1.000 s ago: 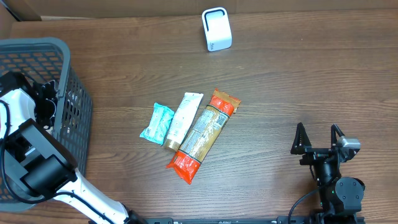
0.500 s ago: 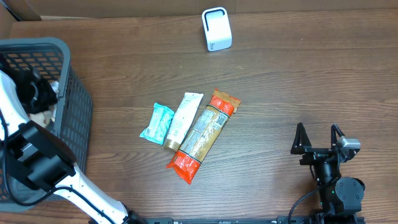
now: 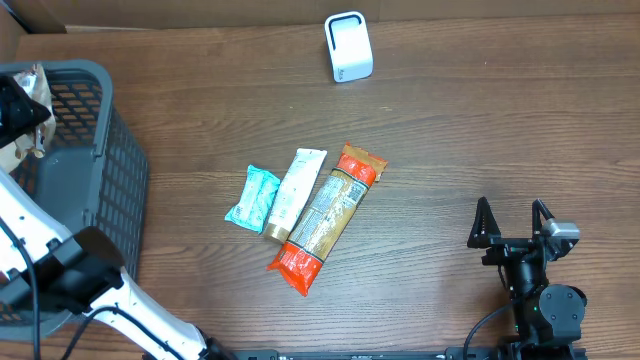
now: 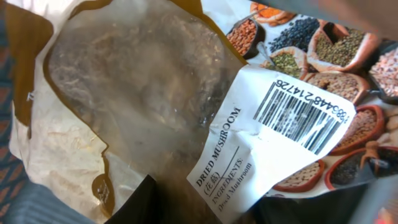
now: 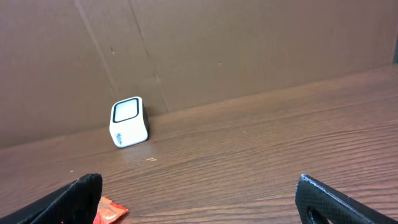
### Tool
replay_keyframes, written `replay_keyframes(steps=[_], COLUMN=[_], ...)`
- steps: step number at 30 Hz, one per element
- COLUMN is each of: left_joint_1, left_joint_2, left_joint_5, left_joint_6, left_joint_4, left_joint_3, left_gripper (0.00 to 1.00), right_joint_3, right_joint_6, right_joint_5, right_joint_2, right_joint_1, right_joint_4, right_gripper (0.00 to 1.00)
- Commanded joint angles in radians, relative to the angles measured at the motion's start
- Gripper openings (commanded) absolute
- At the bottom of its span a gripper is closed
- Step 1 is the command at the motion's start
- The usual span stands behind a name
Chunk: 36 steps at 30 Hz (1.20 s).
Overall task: Scan the item barcode
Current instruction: 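Grasp the brown-and-clear dried mushroom bag with the left gripper and lift, then carry the mushroom bag right of the spaghetti pack and release it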
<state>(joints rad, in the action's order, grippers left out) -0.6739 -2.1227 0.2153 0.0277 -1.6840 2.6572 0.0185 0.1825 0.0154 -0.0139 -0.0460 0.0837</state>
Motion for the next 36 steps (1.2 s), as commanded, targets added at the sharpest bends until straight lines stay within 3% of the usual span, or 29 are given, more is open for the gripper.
replay_keyframes(steps=[1,9,13,19,26,31,36], left_joint_1=[0.0,0.01,0.088,0.412,0.848,1.034,1.167], left_joint_2=[0.137,0.355,0.435,0.465,0.419,0.35,0.255], left_joint_5=[0.048,0.201,0.285,0.275,0.08,0.072,0.044], left_joint_6=[-0.009,0.018,0.051,0.134,0.281,0.35,0.348], left_joint_4=[0.002,-0.005,-0.005,-0.005,-0.005,0.039,0.199], left_joint_3=[0.031,0.031,0.03,0.01,-0.199,-0.401,-0.575], left_gripper=[0.04,0.04,0.04,0.04,0.04,0.04,0.04], right_joint_3=[-0.011,-0.011,-0.011,-0.011,-0.011,-0.011,-0.011], right_joint_6=[-0.001,-0.001,-0.001,-0.001,-0.001,-0.001,-0.001], right_joint_5=[0.01,0.01,0.01,0.01,0.01,0.01,0.01], right_joint_2=[0.011,0.011,0.011,0.011,0.011,0.011,0.011], right_joint_1=[0.0,0.0,0.0,0.0,0.0,0.0,0.0], right_joint_4=[-0.004,-0.004,-0.004,-0.004,-0.004,-0.004,-0.004], right_gripper=[1.0,1.0,1.0,1.0,1.0,1.0,1.0])
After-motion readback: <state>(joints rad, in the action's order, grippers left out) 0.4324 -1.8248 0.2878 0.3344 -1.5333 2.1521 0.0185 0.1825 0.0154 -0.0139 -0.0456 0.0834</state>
